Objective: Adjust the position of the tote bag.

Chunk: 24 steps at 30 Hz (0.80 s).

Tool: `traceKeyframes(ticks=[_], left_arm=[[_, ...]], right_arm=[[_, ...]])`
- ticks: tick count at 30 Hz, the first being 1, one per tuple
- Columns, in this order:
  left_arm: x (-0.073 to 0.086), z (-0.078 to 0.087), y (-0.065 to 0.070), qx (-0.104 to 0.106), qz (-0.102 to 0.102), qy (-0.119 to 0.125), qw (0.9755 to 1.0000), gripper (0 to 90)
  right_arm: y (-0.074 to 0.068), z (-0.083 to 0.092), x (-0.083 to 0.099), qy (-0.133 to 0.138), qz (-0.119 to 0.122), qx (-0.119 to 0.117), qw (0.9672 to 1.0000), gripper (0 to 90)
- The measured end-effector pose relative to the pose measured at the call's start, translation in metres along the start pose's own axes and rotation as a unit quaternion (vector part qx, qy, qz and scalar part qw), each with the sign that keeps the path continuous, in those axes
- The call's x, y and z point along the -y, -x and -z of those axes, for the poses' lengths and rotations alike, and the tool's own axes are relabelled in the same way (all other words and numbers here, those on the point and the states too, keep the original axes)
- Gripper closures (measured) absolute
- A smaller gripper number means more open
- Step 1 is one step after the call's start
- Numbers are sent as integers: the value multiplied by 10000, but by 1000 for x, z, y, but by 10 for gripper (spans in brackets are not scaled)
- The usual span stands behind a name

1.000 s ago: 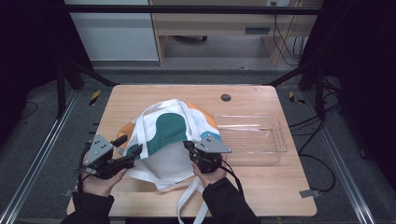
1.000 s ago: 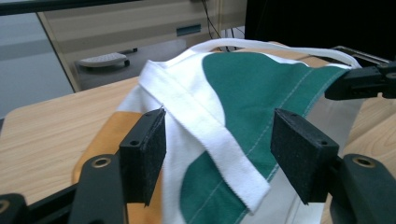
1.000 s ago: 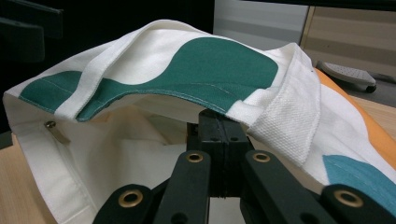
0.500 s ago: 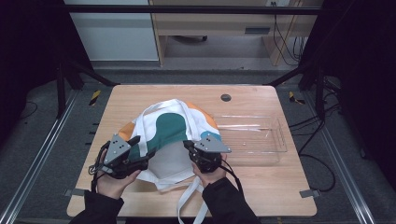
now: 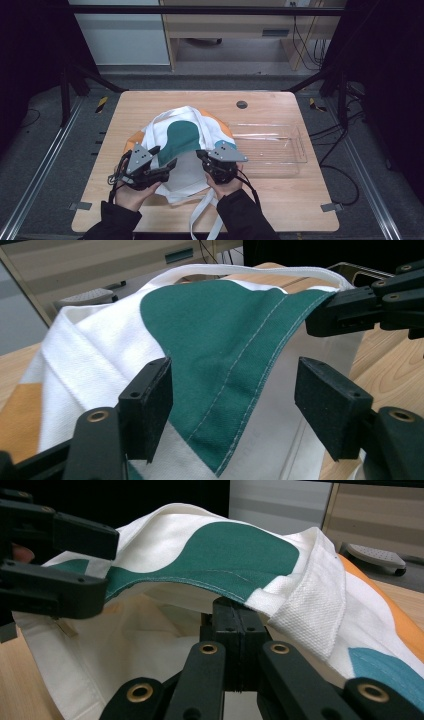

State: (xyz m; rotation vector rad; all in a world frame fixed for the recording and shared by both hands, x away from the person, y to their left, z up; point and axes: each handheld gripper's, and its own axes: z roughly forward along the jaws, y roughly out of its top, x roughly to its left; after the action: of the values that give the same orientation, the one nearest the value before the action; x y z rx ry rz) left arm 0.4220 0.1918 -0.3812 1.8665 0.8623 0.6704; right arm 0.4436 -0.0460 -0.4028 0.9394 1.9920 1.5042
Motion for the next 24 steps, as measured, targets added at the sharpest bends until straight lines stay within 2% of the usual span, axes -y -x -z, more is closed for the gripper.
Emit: traceKeyframes(ticks=[8, 12, 24], left_arm=[[1, -9, 5, -21, -55, -107, 9999, 339], [2, -14, 5, -96, -72, -210, 9997, 369], [5, -18, 4, -261, -120, -333, 9990, 550]], right_arm=[[0, 0, -2, 26, -17, -10, 10000, 900], [-1, 0, -4, 44, -3, -17, 10000, 900], [-2, 0, -5, 43, -5, -38, 10000, 900]])
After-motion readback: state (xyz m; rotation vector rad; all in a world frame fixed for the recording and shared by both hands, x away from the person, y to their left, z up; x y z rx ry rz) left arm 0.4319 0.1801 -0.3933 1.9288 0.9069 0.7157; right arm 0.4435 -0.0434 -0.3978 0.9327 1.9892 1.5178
